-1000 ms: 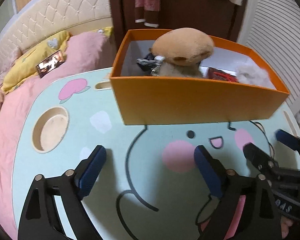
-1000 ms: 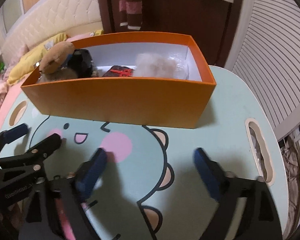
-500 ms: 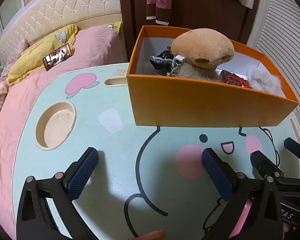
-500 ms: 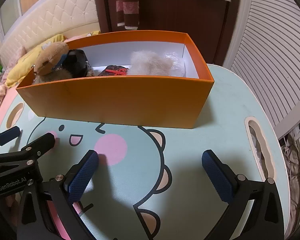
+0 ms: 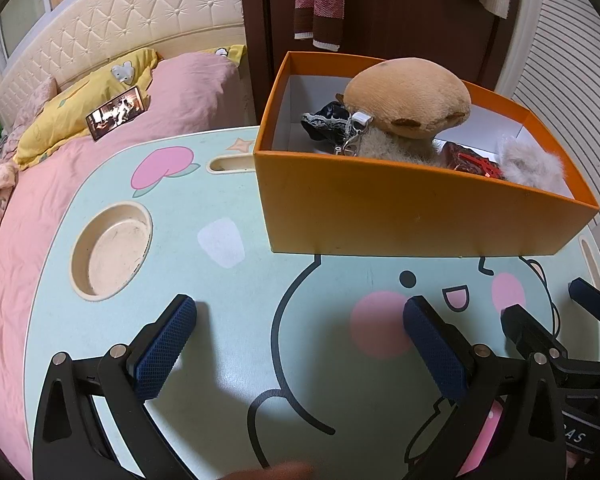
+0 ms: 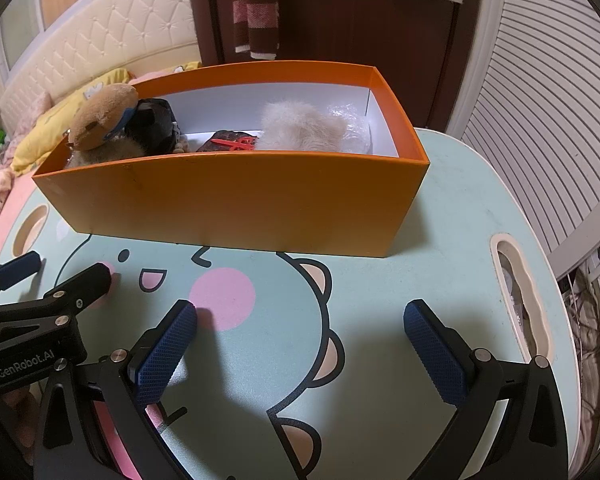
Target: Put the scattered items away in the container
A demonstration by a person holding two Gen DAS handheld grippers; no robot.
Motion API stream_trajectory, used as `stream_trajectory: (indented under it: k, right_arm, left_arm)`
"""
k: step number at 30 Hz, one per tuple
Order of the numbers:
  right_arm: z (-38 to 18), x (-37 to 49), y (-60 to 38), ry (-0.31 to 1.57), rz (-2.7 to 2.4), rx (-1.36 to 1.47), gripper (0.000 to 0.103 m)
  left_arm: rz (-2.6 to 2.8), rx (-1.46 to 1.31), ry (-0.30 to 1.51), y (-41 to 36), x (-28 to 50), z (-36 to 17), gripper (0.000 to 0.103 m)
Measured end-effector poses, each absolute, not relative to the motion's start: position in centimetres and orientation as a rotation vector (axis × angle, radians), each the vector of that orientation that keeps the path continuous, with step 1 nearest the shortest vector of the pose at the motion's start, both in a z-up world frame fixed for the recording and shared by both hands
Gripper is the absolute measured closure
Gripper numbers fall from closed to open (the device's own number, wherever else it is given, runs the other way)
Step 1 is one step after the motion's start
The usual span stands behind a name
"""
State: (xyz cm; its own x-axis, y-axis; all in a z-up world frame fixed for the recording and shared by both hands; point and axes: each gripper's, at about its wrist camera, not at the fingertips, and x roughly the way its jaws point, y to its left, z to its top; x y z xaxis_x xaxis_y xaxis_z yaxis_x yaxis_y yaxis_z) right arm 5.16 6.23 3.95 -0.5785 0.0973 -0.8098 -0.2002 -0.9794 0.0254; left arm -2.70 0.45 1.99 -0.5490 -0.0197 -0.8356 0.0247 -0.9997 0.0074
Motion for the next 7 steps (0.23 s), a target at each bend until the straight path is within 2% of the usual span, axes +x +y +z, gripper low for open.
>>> stream_trajectory:
  k: [7]
  right_arm:
    - [3.99,5.20,6.22,0.171,2.645,-1.347,0.000]
  left_arm:
    - [-2.742,1.479,0.008,0.53,-2.70,2.07,0.000]
